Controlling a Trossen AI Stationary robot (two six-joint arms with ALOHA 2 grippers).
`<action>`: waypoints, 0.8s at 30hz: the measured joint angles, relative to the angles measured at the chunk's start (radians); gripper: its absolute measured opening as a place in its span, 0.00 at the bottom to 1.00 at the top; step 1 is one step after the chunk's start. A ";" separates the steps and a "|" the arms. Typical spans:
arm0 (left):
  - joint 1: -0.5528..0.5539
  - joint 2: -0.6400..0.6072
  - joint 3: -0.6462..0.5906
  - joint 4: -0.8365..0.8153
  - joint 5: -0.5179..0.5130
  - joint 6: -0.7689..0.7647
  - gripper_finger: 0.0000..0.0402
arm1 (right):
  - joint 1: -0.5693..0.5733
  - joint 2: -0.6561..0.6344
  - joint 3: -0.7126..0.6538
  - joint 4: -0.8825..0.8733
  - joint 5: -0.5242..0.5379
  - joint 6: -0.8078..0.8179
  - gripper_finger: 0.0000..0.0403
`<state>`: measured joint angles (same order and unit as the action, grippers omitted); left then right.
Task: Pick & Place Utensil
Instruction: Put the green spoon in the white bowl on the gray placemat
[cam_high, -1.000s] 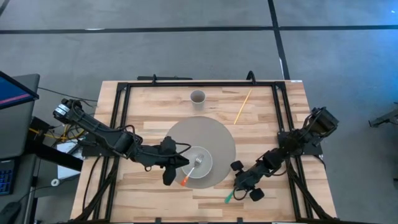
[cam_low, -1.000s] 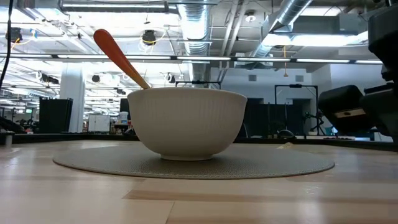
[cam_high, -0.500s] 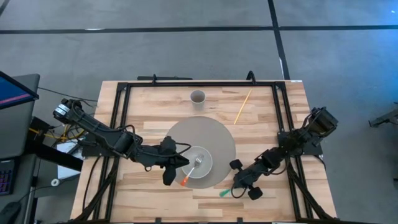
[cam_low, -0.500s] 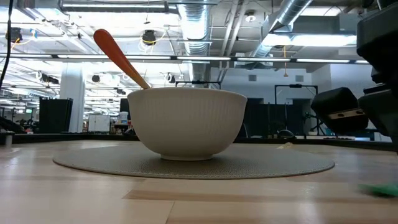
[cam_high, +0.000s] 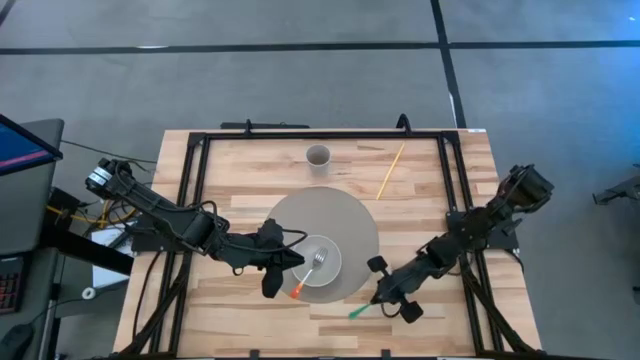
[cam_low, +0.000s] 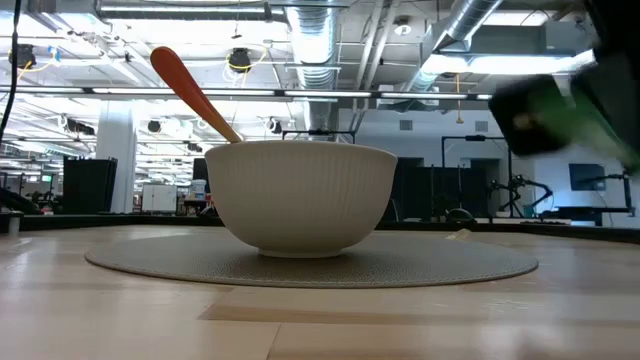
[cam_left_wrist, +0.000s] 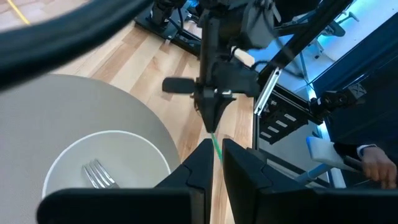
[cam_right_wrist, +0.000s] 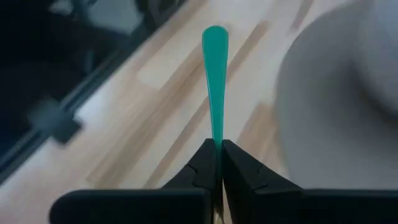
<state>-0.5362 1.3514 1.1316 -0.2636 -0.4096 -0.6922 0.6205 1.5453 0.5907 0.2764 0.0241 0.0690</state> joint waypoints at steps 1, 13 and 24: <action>0.000 0.000 0.000 0.000 -0.002 0.001 0.09 | -0.001 -0.020 0.000 0.011 0.021 -0.004 0.03; 0.000 0.000 0.000 0.001 -0.009 0.003 0.09 | -0.135 -0.058 0.003 0.545 0.276 -0.254 0.02; -0.002 0.001 0.000 0.003 -0.104 0.009 0.09 | -0.292 0.253 0.058 0.888 0.153 -0.173 0.02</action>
<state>-0.5385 1.3521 1.1316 -0.2607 -0.5135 -0.6836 0.3287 1.7982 0.6483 1.1648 0.1771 -0.1044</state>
